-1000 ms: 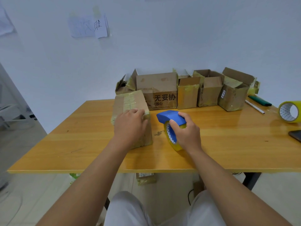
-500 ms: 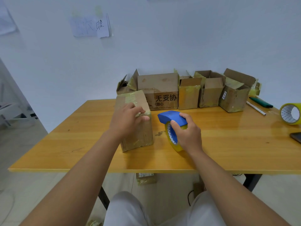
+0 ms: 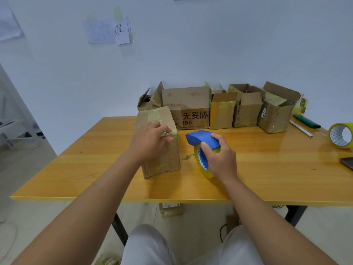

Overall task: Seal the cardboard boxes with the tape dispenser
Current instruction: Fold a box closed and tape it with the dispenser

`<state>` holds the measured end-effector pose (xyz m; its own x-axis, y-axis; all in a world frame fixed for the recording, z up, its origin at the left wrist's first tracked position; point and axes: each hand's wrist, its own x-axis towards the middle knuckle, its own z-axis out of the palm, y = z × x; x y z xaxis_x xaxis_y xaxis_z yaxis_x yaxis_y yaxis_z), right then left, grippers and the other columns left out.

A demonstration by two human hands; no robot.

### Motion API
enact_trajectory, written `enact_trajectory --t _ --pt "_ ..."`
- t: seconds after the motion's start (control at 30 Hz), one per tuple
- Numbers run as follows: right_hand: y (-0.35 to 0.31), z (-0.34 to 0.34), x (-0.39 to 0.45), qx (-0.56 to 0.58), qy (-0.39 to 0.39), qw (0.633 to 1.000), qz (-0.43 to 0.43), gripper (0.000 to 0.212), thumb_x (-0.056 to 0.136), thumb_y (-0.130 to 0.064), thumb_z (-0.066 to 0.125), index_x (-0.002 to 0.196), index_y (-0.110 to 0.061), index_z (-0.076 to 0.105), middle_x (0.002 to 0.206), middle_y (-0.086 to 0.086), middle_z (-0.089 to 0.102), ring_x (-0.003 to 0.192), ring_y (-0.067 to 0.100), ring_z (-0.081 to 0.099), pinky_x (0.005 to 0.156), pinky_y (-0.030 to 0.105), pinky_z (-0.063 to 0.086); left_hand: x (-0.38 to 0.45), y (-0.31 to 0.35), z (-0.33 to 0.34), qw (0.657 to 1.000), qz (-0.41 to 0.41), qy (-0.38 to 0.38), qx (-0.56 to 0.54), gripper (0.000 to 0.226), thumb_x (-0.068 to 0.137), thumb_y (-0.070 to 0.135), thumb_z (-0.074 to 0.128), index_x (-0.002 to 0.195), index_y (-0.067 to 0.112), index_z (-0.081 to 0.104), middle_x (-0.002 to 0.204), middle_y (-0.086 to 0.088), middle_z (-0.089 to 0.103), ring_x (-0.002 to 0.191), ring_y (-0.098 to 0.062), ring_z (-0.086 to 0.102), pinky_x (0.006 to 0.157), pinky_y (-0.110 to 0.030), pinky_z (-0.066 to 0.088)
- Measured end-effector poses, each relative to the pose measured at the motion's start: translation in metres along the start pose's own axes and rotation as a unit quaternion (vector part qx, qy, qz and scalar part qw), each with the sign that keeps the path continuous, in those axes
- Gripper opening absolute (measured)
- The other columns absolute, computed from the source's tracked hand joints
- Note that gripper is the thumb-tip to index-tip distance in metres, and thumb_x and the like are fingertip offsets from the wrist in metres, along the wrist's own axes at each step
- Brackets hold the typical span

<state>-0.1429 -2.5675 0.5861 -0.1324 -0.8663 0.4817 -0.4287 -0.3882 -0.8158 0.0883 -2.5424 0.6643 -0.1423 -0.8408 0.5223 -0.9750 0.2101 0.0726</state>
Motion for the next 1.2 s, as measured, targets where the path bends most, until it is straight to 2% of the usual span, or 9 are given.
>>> enact_trajectory --t 0.13,0.3,0.53,0.67,0.77,0.83,0.97,1.03,1.2 --pt "0.002 -0.001 -0.002 0.002 -0.001 1.0 0.001 0.042 0.091 -0.042 0.067 0.128 -0.026 0.056 0.097 -0.006 0.059 0.087 0.017 0.058 0.069 0.035 0.051 -0.005 -0.027 -0.015 0.994 0.036 -0.071 -0.069 0.035 0.1 0.037 0.053 0.133 0.031 0.061 0.122 0.008 0.067 0.114 -0.016 0.056 0.083 -0.027 0.035" --pt "0.001 0.0 -0.001 0.0 0.0 1.0 0.001 0.042 0.091 -0.043 0.067 0.128 -0.026 0.056 0.097 -0.006 0.058 0.087 0.016 0.057 0.07 0.036 0.052 -0.015 -0.028 -0.011 0.992 -0.015 -0.068 -0.107 0.038 0.098 0.039 0.057 0.136 0.035 0.058 0.133 0.011 0.063 0.121 -0.015 0.056 0.09 -0.034 0.046" --pt "0.001 0.001 0.0 0.004 0.002 1.0 0.002 0.042 0.091 -0.042 0.068 0.128 -0.026 0.057 0.099 -0.006 0.059 0.088 0.017 0.057 0.072 0.037 0.052 -0.019 0.001 0.003 0.991 -0.121 0.041 -0.05 0.028 0.096 0.047 0.058 0.113 0.026 0.061 0.103 0.005 0.069 0.086 -0.021 0.06 0.063 -0.033 0.043" --pt "0.001 0.0 0.0 0.006 0.002 1.0 0.005 0.041 0.09 -0.042 0.068 0.127 -0.027 0.057 0.099 -0.005 0.059 0.089 0.019 0.057 0.071 0.037 0.052 -0.017 0.023 0.01 0.991 -0.114 0.072 -0.007 0.025 0.099 0.04 0.054 0.105 0.018 0.065 0.094 0.001 0.067 0.075 -0.019 0.053 0.055 -0.03 0.033" --pt "0.001 0.0 -0.001 0.007 0.0 1.0 0.006 0.042 0.09 -0.042 0.068 0.127 -0.027 0.056 0.101 -0.005 0.059 0.09 0.019 0.057 0.072 0.037 0.051 -0.021 0.011 0.006 0.997 -0.065 0.031 -0.032 0.026 0.102 0.033 0.05 0.117 0.022 0.067 0.12 0.004 0.068 0.114 -0.025 0.058 0.09 -0.037 0.043" --pt "0.001 0.0 -0.001 0.007 0.001 1.0 0.003 0.042 0.09 -0.042 0.068 0.128 -0.026 0.056 0.101 -0.005 0.059 0.09 0.019 0.057 0.072 0.037 0.051 -0.027 -0.002 -0.001 0.997 -0.054 -0.012 -0.056 0.033 0.104 0.035 0.047 0.133 0.029 0.062 0.141 0.008 0.057 0.139 -0.025 0.042 0.115 -0.051 0.027" --pt "0.0 0.001 0.0 0.002 0.003 1.0 0.005 0.043 0.09 -0.042 0.067 0.128 -0.026 0.056 0.101 -0.006 0.058 0.092 0.019 0.057 0.073 0.036 0.05 -0.031 -0.004 -0.001 0.998 -0.044 0.036 -0.013 0.032 0.103 0.036 0.05 0.131 0.032 0.062 0.132 0.006 0.064 0.121 -0.02 0.058 0.096 -0.04 0.046" --pt "0.0 0.002 -0.001 0.002 0.004 1.0 0.007 0.042 0.091 -0.042 0.067 0.128 -0.026 0.056 0.102 -0.006 0.058 0.092 0.019 0.057 0.073 0.038 0.052 -0.026 0.006 0.006 0.996 -0.07 0.053 0.018 0.03 0.102 0.036 0.049 0.128 0.028 0.063 0.118 0.004 0.07 0.108 -0.023 0.064 0.083 -0.036 0.044" --pt "0.0 0.001 -0.004 0.0 0.011 1.0 0.001 0.043 0.091 -0.04 0.067 0.129 -0.024 0.055 0.103 -0.005 0.058 0.093 0.02 0.058 0.076 0.04 0.053 -0.018 0.028 0.018 0.986 -0.139 0.081 0.037 0.023 0.103 0.037 0.045 0.116 0.025 0.06 0.101 0.004 0.071 0.095 -0.021 0.062 0.081 -0.035 0.034"
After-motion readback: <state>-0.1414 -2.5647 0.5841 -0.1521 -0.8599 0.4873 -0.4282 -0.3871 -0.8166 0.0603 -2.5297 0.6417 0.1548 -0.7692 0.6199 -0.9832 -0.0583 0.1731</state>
